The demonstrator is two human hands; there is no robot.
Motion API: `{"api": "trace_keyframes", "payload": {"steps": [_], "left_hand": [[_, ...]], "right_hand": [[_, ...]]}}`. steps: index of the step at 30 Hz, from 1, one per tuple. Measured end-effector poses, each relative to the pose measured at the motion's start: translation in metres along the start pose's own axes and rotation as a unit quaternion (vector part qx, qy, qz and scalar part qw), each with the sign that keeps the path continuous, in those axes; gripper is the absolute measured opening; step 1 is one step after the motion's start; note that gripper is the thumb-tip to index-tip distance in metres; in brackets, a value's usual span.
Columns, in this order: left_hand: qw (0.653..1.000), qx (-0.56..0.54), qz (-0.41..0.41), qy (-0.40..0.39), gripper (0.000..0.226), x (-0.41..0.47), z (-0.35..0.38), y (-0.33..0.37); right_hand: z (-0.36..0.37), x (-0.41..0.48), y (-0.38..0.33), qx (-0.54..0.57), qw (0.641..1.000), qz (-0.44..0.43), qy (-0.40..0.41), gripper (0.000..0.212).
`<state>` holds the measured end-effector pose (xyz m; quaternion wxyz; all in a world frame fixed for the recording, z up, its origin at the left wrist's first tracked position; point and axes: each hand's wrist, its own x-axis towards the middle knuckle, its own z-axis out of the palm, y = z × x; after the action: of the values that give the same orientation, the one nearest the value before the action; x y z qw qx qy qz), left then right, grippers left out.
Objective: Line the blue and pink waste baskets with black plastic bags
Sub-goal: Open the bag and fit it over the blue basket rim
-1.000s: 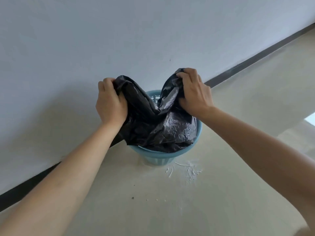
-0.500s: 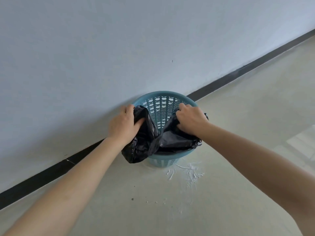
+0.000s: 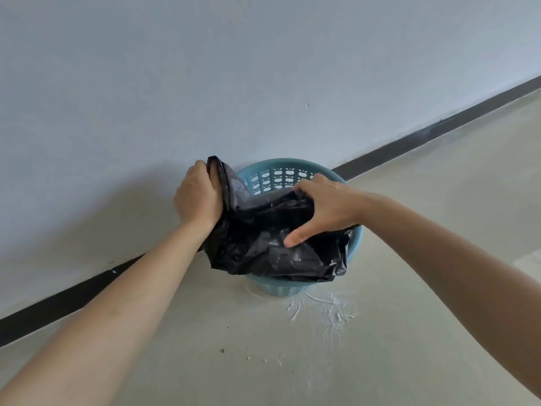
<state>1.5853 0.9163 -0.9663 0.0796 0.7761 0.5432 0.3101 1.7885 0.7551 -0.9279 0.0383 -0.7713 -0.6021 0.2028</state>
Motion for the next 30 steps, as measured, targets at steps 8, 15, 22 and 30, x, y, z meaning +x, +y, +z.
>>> {"api": "trace_keyframes", "payload": {"steps": [8, 15, 22, 30], "left_hand": [[0.998, -0.027, 0.049, -0.021, 0.023, -0.018, 0.010, 0.001], [0.984, 0.038, 0.156, -0.077, 0.052, -0.021, 0.015, -0.002], [0.983, 0.038, 0.068, -0.167, 0.062, -0.006, 0.002, -0.004], [0.976, -0.141, -0.031, -0.165, 0.052, -0.001, 0.008, -0.003]], "right_hand": [[0.083, 0.006, -0.016, -0.350, 0.931, -0.051, -0.089, 0.039], [0.031, 0.020, 0.013, -0.076, 0.994, -0.003, -0.079, 0.037], [-0.003, 0.017, 0.030, -0.045, 0.995, 0.083, 0.039, 0.013], [-0.004, 0.016, 0.005, 0.016, 0.995, -0.015, 0.101, 0.021]]}}
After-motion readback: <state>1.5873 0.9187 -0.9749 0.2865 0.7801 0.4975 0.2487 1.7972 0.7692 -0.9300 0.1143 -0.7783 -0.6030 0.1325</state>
